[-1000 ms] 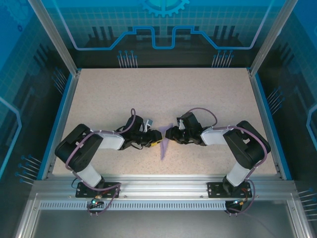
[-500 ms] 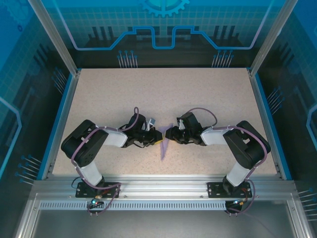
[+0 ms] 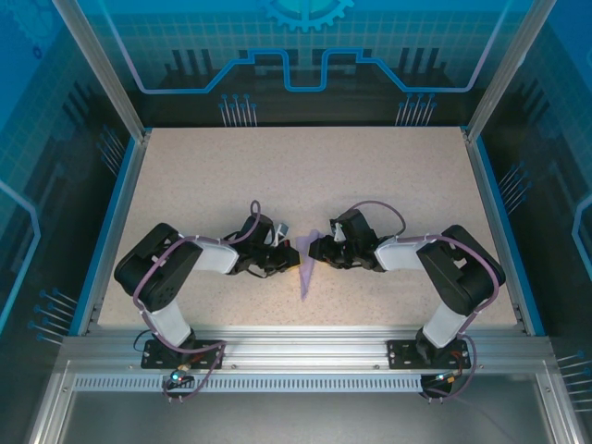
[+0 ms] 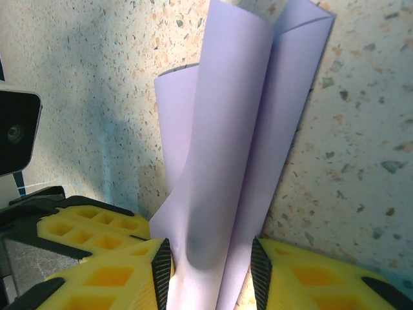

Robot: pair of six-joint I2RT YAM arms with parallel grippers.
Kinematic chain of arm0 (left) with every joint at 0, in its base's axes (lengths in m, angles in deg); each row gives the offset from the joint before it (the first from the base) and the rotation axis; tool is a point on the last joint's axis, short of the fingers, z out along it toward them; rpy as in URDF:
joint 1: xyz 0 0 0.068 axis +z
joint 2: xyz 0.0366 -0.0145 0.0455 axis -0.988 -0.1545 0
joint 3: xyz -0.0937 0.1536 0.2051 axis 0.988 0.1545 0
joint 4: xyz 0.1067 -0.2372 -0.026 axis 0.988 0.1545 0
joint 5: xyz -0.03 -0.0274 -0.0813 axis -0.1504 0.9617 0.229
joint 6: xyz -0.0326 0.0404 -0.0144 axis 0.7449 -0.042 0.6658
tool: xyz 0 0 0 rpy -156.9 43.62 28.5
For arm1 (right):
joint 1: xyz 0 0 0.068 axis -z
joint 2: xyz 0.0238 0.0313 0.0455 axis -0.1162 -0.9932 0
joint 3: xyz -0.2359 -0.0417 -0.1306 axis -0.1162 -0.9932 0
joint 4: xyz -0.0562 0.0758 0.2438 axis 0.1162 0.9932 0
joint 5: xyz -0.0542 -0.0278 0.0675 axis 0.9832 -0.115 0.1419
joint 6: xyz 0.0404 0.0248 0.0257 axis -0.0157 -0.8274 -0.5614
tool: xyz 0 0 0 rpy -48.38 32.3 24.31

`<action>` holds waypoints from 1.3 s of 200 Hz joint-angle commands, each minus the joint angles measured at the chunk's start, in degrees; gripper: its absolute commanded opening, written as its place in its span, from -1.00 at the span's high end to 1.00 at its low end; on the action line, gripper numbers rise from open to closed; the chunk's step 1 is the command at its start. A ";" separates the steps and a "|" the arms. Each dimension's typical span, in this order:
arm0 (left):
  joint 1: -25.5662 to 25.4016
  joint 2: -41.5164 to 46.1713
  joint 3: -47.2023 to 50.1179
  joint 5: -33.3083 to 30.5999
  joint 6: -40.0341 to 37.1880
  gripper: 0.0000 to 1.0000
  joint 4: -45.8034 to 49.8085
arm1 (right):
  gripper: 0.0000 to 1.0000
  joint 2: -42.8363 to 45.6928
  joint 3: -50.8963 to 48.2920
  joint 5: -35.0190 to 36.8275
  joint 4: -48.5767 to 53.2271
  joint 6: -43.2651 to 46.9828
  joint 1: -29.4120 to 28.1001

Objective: Fold a paper plane with a square sheet of paper (fold left side to right side)
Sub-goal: Fold the wing for the fifth time at the center of the table.

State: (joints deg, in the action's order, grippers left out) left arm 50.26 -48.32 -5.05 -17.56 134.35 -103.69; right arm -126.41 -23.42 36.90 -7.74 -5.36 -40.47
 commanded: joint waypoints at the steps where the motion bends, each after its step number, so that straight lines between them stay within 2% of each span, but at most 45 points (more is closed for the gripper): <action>1: 0.35 0.15 -1.97 -1.15 -3.30 0.96 1.62 | 0.19 -3.51 -0.27 0.70 4.15 1.35 -1.01; 175: 0.53 -4.29 -5.73 -3.44 -11.10 0.95 5.39 | 0.19 -4.20 0.30 -0.05 4.81 2.47 -1.09; 219: 0.50 -5.49 -5.96 -4.50 -12.38 0.95 6.84 | 0.19 0.18 -0.02 -0.16 5.37 4.57 0.63; 236: 0.49 -5.88 -6.46 -4.99 -12.88 0.95 7.51 | 0.24 2.81 0.02 -1.36 5.45 5.73 2.05; 260: 0.55 -6.05 -7.03 -5.65 -13.35 0.95 8.53 | 0.42 4.56 1.40 -2.81 5.69 6.94 2.95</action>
State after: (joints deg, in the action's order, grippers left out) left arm 50.33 -51.88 -10.78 -19.60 123.88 -97.99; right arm -124.53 -22.76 35.81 -3.96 -0.86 -38.70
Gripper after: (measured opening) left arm 0.057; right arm 0.317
